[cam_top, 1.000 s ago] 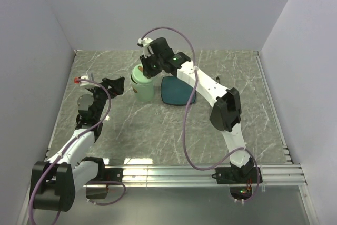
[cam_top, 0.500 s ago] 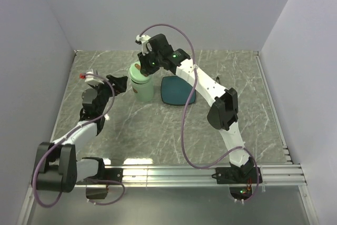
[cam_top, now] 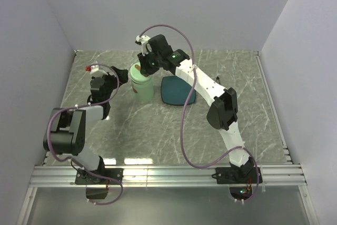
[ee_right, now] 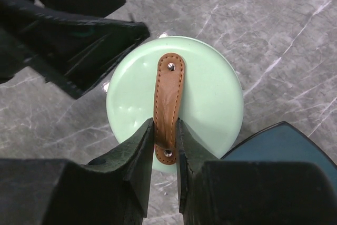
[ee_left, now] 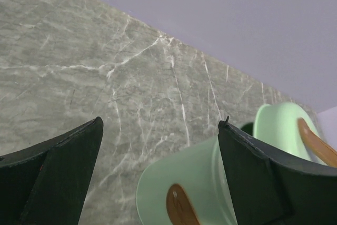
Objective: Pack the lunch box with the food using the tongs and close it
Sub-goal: Put the lid back on the lunch box
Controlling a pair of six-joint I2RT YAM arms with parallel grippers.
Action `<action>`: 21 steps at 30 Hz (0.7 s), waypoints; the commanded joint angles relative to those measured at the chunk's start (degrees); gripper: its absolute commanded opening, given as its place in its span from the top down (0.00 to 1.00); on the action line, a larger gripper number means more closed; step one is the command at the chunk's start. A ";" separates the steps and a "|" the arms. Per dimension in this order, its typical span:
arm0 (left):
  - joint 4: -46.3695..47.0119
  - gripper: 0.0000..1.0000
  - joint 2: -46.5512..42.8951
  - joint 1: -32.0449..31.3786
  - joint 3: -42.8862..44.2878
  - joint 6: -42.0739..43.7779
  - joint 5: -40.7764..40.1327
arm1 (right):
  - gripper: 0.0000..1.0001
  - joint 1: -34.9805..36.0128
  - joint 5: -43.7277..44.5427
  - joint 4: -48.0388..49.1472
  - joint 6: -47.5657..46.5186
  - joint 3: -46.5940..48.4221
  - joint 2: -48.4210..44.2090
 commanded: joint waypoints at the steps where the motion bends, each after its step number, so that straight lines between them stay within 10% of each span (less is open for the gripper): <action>1: 2.21 0.03 3.99 0.34 4.82 -0.29 2.20 | 0.83 -0.30 0.17 3.40 -0.03 -1.36 -2.16; 21: 12.84 0.09 13.93 0.43 4.14 -0.46 23.57 | 0.83 -0.30 2.99 11.06 2.52 -16.15 -13.86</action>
